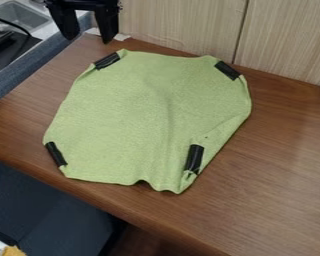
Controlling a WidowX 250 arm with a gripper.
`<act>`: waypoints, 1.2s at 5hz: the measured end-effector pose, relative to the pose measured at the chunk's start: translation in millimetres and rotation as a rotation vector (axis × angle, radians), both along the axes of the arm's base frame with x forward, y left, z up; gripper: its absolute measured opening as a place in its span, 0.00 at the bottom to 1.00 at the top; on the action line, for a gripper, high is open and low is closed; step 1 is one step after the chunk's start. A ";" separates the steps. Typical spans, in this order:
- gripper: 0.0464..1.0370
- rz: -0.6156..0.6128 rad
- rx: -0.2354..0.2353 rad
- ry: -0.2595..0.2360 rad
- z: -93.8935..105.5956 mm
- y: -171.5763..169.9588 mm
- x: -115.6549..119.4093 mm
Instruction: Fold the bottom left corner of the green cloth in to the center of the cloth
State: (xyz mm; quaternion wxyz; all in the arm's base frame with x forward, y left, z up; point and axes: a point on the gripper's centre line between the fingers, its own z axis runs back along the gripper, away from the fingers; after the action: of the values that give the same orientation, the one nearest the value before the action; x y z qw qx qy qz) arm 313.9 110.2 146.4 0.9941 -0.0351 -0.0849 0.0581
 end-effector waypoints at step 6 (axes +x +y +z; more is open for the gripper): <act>0.96 0.174 0.066 0.191 -103.2 32.0 -88.9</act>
State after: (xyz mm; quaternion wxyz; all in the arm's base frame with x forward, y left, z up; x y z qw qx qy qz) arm 225.0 142.2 43.3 0.9895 0.0109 0.0054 0.1442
